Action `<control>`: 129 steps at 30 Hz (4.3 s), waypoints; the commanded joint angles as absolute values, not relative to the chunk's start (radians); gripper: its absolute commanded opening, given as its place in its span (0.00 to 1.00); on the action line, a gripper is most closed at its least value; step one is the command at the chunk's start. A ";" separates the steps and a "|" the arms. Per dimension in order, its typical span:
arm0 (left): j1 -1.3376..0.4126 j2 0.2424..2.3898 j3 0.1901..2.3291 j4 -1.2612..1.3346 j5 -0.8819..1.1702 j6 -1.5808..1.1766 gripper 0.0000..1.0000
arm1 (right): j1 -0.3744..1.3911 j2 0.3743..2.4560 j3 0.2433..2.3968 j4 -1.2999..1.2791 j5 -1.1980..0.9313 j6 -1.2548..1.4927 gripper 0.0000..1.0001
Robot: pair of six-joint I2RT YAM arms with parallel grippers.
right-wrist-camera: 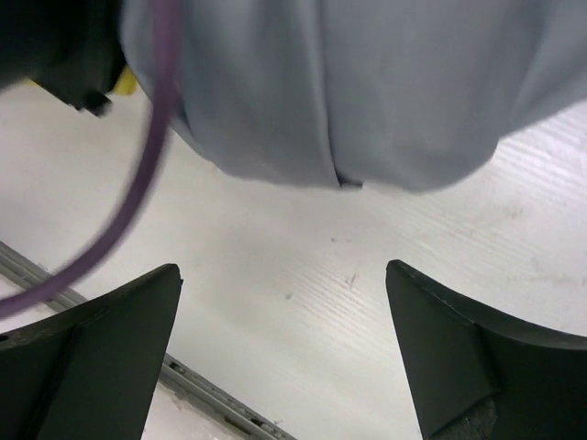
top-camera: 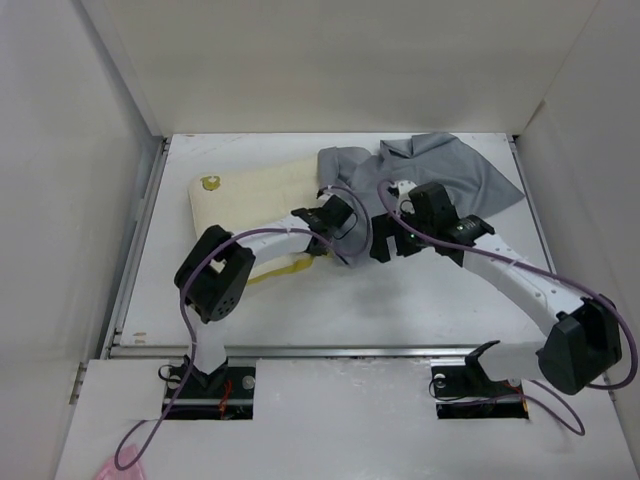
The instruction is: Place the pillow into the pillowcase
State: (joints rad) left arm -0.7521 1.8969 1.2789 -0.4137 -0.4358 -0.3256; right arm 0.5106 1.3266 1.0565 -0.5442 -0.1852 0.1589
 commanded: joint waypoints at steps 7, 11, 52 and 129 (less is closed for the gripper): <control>-0.733 1.721 1.374 -0.314 -0.137 -0.230 0.00 | 0.534 1.192 0.887 -0.422 -0.083 0.215 0.68; -0.733 1.710 1.515 -0.367 -0.107 -0.221 0.00 | 0.567 1.212 0.876 -0.350 -0.083 0.215 0.56; -0.733 1.965 1.917 -0.432 -0.020 -0.278 0.00 | 0.748 1.449 1.216 -0.107 -0.521 -0.043 0.00; -0.514 2.174 2.085 -0.266 0.160 0.164 0.00 | 0.305 2.163 2.034 -0.815 0.419 0.360 0.04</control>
